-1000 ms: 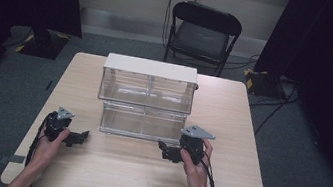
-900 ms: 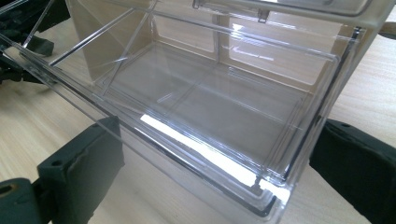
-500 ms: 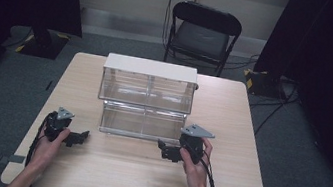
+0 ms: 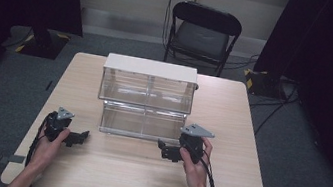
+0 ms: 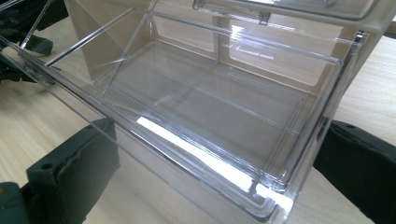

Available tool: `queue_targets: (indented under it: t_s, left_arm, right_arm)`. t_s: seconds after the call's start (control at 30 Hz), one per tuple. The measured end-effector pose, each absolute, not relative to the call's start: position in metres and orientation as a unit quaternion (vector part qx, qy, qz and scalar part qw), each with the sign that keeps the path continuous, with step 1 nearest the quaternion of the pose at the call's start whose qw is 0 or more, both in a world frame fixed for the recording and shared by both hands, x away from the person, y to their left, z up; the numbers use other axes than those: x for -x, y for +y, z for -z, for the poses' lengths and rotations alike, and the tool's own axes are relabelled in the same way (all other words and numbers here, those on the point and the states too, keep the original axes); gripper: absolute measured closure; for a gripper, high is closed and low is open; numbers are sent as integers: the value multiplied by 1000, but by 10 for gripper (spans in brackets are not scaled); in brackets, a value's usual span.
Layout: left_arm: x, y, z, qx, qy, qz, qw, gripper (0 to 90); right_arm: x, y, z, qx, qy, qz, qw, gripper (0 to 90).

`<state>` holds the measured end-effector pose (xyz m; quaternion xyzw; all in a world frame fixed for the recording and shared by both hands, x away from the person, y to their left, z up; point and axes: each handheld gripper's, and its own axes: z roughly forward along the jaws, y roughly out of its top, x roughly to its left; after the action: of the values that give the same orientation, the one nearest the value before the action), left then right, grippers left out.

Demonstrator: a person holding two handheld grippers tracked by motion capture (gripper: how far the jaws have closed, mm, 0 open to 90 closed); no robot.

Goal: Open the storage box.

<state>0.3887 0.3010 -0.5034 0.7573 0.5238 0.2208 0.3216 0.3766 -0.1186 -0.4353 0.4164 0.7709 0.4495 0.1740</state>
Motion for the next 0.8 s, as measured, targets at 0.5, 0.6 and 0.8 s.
queue_targets:
  t_s: [0.5,0.6,0.8]
  left_arm:
    - [-389,301,503,-757,524,-220,322,14]
    - [-389,301,503,-757,524,-221,322,13]
    - [-389,301,503,-757,524,-221,322,13]
  right_arm:
    - [-375,-119,428,-411,762,-466,181,2]
    - [-375,-119,428,-408,761,-470,182,3]
    - [-375,-120,425,-408,760,-472,181,3]
